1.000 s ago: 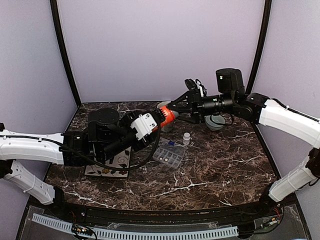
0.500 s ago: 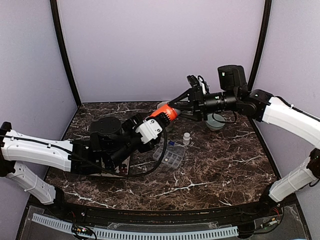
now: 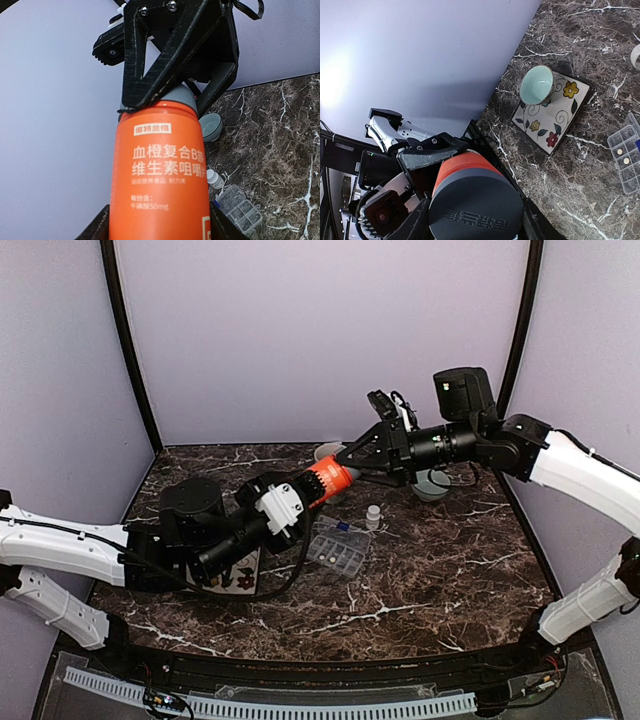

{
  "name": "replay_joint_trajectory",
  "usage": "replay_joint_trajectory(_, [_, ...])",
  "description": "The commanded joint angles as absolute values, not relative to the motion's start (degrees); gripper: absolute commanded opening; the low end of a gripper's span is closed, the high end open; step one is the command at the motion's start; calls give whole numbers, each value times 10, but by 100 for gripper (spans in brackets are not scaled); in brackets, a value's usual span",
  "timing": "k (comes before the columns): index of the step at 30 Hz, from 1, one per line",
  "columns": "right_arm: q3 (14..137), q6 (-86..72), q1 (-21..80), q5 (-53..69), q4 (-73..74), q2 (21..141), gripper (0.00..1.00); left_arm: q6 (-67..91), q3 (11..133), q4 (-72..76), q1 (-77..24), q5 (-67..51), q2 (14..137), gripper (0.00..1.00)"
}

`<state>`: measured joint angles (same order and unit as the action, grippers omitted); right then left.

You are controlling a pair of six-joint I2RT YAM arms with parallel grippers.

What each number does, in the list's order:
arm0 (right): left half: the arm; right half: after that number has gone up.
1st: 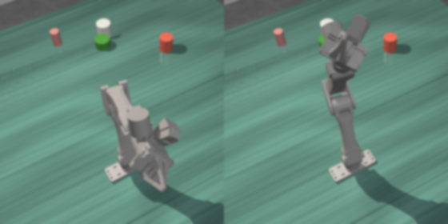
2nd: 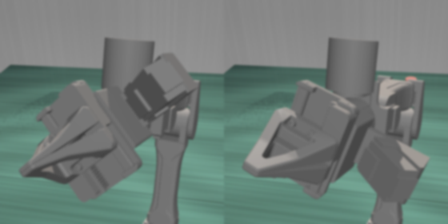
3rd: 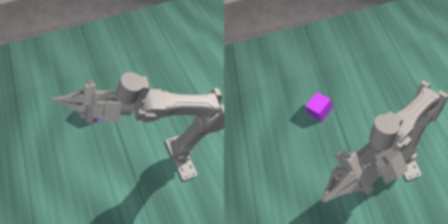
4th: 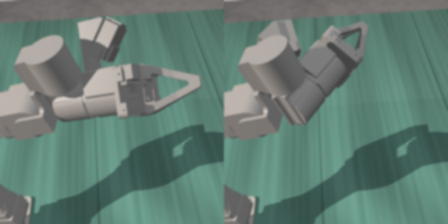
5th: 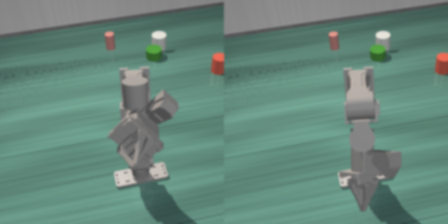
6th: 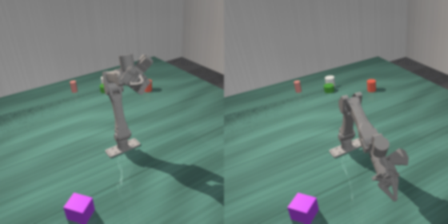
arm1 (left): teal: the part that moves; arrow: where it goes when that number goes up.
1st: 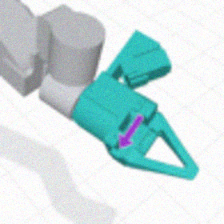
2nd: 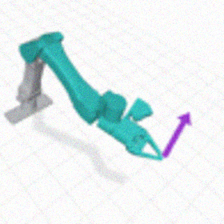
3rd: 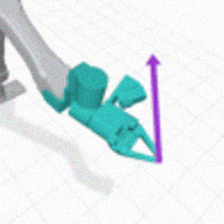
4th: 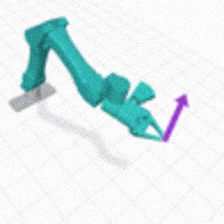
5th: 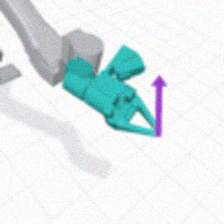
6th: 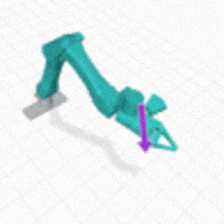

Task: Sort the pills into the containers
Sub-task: Screw the lid of the pill bottle onto the pill bottle.

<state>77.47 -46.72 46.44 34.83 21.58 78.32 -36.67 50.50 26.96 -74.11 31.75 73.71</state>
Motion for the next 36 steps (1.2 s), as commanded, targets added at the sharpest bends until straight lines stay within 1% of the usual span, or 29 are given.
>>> replay_joint_trajectory(1, [769, -414, 478, 330, 286, 795, 40, -324, 522, 316, -752, 239, 680, 0])
replay_joint_trajectory(10, [767, -394, 478, 335, 293, 789, 48, -271, 536, 240, -743, 183, 649, 0])
replay_joint_trajectory(17, [757, -388, 478, 343, 285, 788, 51, -251, 545, 219, -739, 154, 642, 0])
replay_joint_trajectory(21, [747, -390, 478, 344, 278, 785, 52, -249, 546, 219, -738, 160, 640, 0])
replay_joint_trajectory(26, [731, -394, 479, 347, 263, 775, 58, -248, 538, 228, -738, 168, 633, 0])
replay_joint_trajectory(33, [716, -372, 477, 345, 253, 762, 70, -242, 536, 229, -737, 168, 630, 0])
replay_joint_trajectory(36, [709, -368, 478, 349, 241, 755, 71, -236, 534, 229, -734, 167, 625, 0])
